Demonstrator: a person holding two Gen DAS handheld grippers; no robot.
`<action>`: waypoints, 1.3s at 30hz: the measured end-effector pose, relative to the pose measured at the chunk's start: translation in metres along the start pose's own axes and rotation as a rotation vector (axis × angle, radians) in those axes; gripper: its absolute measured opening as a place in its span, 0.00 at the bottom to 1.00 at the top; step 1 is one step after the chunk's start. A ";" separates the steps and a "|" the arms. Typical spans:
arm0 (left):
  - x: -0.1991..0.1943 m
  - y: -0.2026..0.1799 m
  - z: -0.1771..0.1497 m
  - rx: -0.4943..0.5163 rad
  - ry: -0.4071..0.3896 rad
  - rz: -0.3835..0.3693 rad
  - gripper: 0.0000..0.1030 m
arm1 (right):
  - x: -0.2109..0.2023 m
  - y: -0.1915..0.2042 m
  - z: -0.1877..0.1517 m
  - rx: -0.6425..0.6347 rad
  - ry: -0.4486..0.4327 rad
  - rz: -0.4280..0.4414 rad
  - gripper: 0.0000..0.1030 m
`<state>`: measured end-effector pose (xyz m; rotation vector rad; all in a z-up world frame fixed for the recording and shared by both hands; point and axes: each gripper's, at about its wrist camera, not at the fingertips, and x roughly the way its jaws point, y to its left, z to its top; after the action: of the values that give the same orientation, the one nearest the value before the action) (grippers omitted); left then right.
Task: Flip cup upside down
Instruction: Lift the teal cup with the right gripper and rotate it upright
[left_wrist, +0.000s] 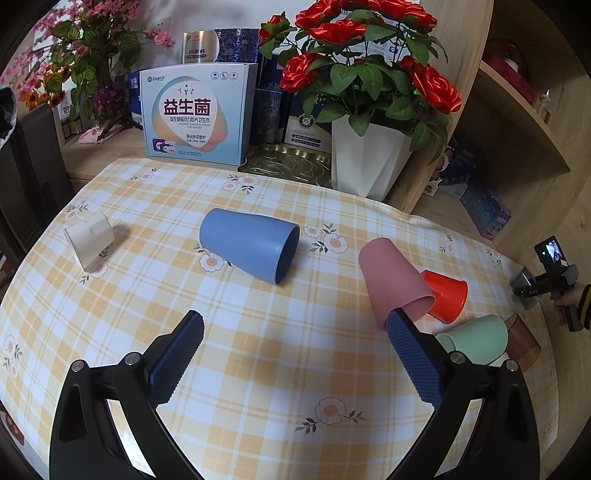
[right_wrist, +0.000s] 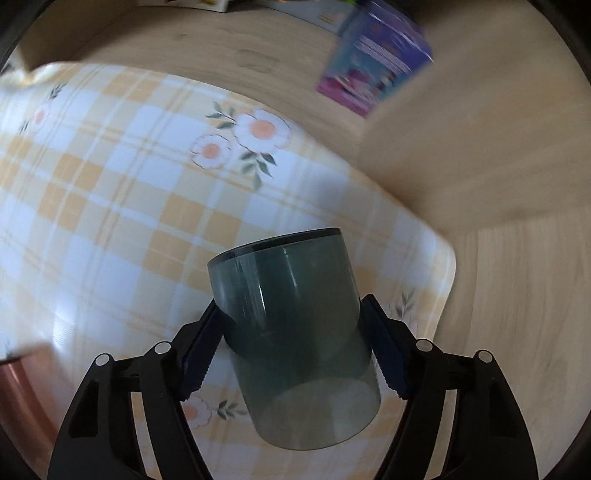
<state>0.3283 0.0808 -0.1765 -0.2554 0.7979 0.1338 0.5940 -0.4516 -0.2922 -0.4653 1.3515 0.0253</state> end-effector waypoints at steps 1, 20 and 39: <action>0.000 0.000 0.000 -0.002 0.000 0.000 0.94 | -0.002 -0.002 -0.003 0.019 -0.002 0.006 0.69; -0.055 0.019 -0.024 -0.023 -0.041 -0.056 0.94 | -0.083 0.004 -0.118 0.514 -0.040 0.152 0.69; -0.092 0.060 -0.061 0.006 0.005 -0.045 0.94 | -0.228 0.246 -0.175 0.403 -0.121 0.488 0.68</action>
<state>0.2101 0.1196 -0.1614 -0.2681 0.7967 0.0884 0.3086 -0.2305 -0.1779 0.2073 1.2823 0.1762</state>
